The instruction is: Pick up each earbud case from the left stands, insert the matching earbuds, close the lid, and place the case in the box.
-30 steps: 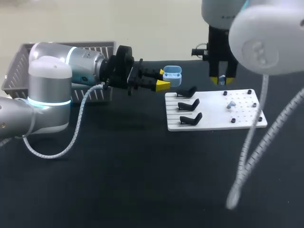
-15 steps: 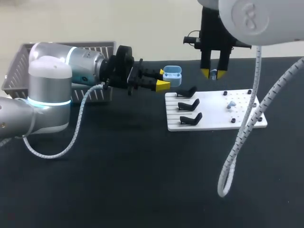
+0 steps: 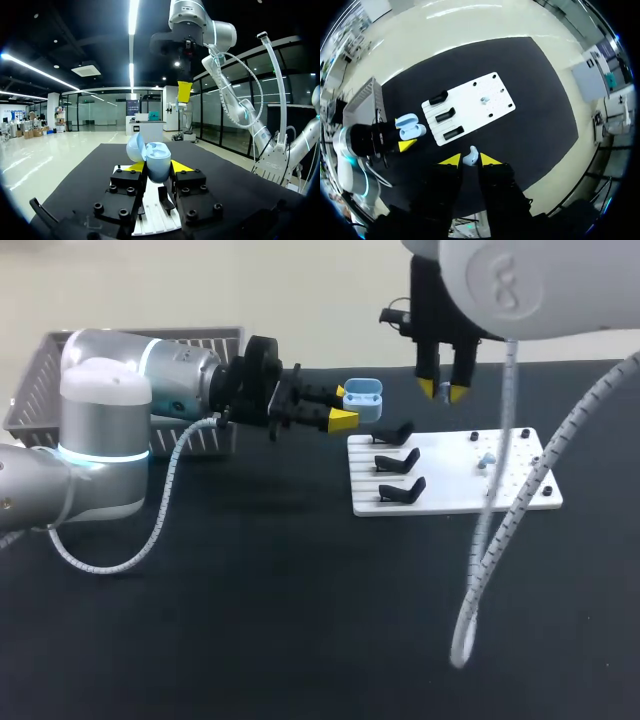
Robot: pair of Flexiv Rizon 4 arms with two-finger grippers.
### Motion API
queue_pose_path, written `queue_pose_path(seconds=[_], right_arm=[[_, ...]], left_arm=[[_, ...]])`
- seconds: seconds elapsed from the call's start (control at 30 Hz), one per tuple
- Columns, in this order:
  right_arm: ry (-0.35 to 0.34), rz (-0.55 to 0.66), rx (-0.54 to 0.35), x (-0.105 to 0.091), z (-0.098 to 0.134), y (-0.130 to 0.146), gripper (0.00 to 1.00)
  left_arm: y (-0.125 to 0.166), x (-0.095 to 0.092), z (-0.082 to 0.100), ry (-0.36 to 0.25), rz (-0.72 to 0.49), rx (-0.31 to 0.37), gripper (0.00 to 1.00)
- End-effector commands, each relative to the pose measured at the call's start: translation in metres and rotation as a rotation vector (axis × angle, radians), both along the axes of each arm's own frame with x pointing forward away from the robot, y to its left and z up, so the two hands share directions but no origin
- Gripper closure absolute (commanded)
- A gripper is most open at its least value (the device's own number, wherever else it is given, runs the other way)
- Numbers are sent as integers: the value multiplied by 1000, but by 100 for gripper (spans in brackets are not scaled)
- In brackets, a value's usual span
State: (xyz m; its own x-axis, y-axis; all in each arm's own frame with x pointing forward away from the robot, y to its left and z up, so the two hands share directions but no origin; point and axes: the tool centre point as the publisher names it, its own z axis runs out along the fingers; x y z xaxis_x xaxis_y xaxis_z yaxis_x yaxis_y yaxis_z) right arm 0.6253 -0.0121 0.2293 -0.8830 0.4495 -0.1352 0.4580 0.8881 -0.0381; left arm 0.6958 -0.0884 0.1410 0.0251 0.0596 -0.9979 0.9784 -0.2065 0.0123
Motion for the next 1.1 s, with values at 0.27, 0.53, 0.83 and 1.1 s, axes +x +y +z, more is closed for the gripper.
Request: queue_pose_path(seconds=[0.27,0.53,0.83,1.1], right_arm=[[36,-95,24,8,-1,26,100],[28,-83,63,11,-2,39,100],[28,-83,63,11,-2,39,100],[28,-160,21,17,2,43,100]], left_arm=[[0,0,0,-1,0,0,100],[0,0,0,-1,0,0,100],[0,0,0,-1,0,0,100],[0,0,0,-1,0,0,100]])
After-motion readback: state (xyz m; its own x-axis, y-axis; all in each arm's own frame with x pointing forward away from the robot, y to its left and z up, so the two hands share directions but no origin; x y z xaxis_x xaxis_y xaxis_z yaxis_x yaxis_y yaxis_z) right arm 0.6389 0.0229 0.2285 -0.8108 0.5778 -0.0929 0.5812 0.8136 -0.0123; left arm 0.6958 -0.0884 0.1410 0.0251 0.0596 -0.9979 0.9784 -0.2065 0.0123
